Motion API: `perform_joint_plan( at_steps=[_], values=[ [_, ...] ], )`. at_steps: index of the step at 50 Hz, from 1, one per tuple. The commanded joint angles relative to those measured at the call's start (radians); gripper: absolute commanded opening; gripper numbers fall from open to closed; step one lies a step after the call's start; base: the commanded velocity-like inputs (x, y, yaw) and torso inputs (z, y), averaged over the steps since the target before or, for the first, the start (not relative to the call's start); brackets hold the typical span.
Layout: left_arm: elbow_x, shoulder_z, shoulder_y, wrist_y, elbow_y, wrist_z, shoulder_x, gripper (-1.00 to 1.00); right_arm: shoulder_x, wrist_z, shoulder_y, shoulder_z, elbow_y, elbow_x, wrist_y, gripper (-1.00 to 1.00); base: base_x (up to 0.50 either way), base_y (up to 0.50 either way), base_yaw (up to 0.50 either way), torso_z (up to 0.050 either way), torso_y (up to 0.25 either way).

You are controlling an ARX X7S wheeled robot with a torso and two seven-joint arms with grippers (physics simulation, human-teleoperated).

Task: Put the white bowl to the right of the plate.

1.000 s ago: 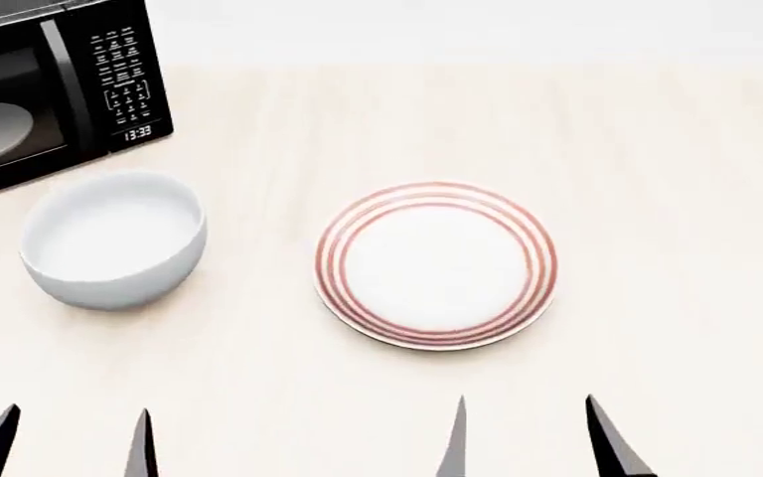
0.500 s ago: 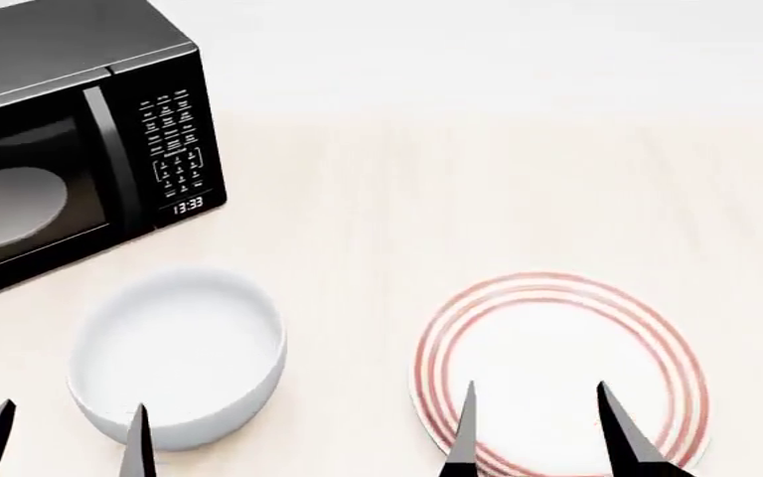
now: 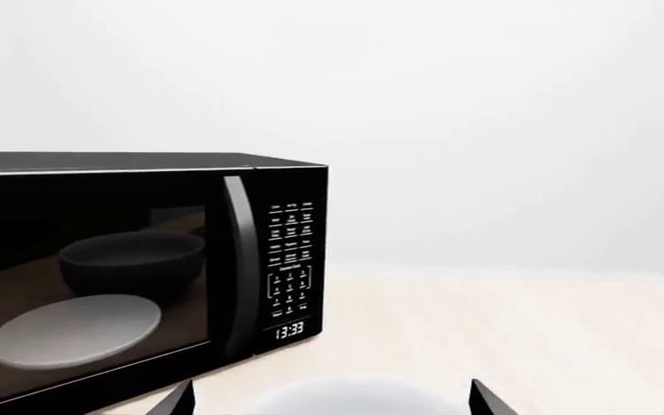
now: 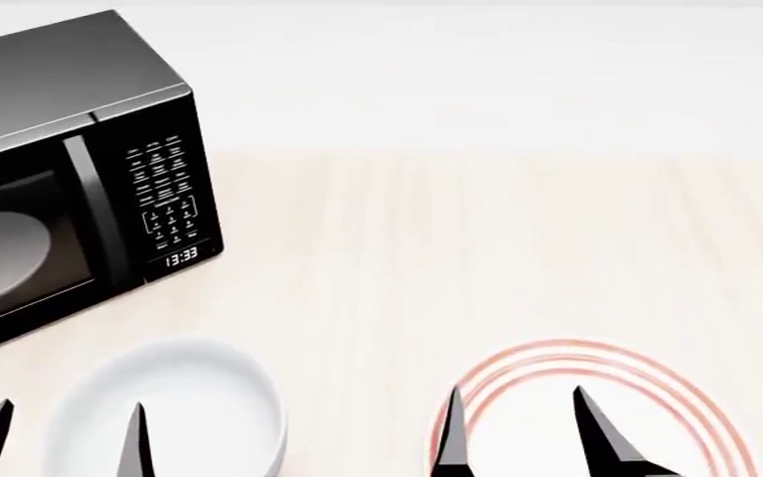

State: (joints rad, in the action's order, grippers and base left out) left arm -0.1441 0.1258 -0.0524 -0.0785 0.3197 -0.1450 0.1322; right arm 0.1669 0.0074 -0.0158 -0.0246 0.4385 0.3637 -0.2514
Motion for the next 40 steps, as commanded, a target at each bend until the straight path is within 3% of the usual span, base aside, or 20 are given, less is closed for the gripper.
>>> perform_joint_plan(
  at_steps=[1,10,16,25,31,35,40],
  values=[
    [-0.011,0.005,0.002,0.008,-0.007,-0.012,0.010,1.00,0.005,0.005,0.003,-0.009,-0.012,0.003,0.008,1.00,0.50,-0.32,0.00,0.000,0.000],
    [-0.017,0.011,0.001,0.014,-0.008,-0.020,0.017,1.00,0.012,0.021,0.007,-0.030,-0.025,-0.007,0.006,1.00,0.47,-0.22,0.00,0.000,0.000],
    [-0.017,0.018,0.003,0.012,-0.010,-0.026,0.021,1.00,0.022,0.018,0.001,-0.039,-0.022,-0.013,0.026,1.00,0.00,-0.01,0.00,0.000,0.000],
    [-0.026,0.022,0.003,0.006,0.004,-0.034,0.029,1.00,0.028,0.035,0.001,-0.041,-0.026,-0.001,0.042,1.00,0.00,-0.50,0.00,0.000,0.000],
    [-0.031,0.023,0.003,0.008,0.004,-0.039,0.034,1.00,0.030,0.064,0.004,-0.053,-0.032,-0.025,0.046,1.00,0.00,-0.04,0.00,0.000,0.000],
    [-0.034,0.023,0.004,0.015,-0.004,-0.040,0.037,1.00,0.032,0.089,0.015,-0.057,-0.024,-0.012,-0.002,1.00,0.00,0.00,0.00,0.000,0.000],
    [-0.062,-0.014,0.011,0.043,-0.052,-0.041,0.046,1.00,0.048,0.199,0.035,-0.041,0.114,0.007,-0.177,1.00,0.00,0.00,0.00,0.000,0.000]
  ],
)
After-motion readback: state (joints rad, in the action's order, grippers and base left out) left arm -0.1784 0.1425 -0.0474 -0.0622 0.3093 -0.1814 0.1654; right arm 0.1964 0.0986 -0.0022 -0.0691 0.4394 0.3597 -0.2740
